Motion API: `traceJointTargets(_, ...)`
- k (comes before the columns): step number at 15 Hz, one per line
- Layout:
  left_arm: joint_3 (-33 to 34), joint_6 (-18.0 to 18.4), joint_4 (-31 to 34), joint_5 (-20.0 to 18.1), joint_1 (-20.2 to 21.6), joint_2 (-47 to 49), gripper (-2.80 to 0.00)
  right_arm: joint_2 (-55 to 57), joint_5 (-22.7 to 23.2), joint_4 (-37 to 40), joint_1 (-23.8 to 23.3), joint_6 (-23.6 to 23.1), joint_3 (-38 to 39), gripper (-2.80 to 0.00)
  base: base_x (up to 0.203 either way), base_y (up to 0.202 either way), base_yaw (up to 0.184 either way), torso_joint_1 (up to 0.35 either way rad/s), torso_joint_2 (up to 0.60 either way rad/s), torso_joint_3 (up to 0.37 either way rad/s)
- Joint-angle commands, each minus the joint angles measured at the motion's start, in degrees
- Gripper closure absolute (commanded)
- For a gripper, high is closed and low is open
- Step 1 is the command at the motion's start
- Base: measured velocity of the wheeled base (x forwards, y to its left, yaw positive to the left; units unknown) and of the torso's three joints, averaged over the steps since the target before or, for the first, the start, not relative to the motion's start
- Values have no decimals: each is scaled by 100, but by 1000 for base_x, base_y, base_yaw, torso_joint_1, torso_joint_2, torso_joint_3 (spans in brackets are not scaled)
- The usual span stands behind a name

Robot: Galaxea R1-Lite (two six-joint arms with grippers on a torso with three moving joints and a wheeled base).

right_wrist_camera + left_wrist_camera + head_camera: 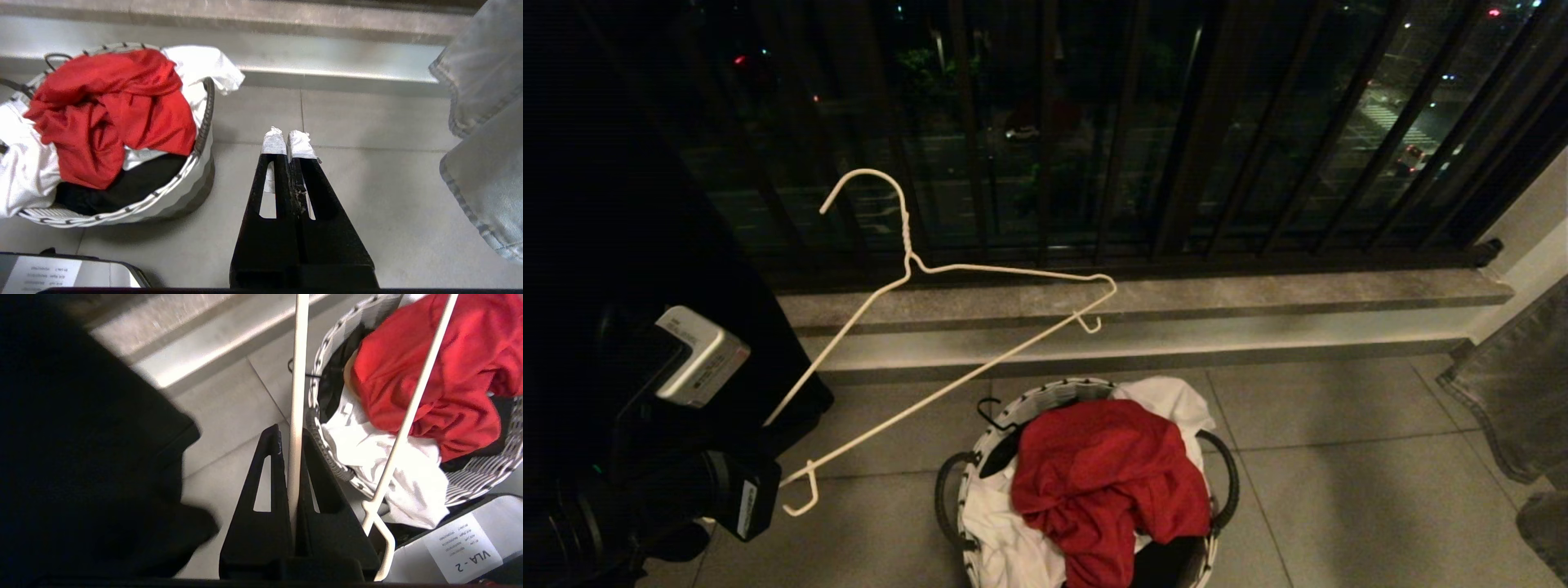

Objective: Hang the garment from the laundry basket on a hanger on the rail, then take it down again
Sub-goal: Pick up clothes from the basket

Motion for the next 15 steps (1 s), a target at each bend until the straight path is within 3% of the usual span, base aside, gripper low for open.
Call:
traceJointTargets(1, -5, 11, -33, 3, 0, 46, 0, -1, 4, 1, 0, -10, 0, 0, 0, 0, 0, 2, 8, -203)
traceJointTargets(11, -90, 44, -42, -12, -5, -69, 0, 22, 13, 46, 8, -106, -22, 0, 0, 0, 0, 5, 3, -160)
traceJointTargets(15, -218, 38, -42, 57, 0, -95, 0, 1273, 406, 178, 25, -67, -924, 0, 0, 0, 0, 0, 0, 0)
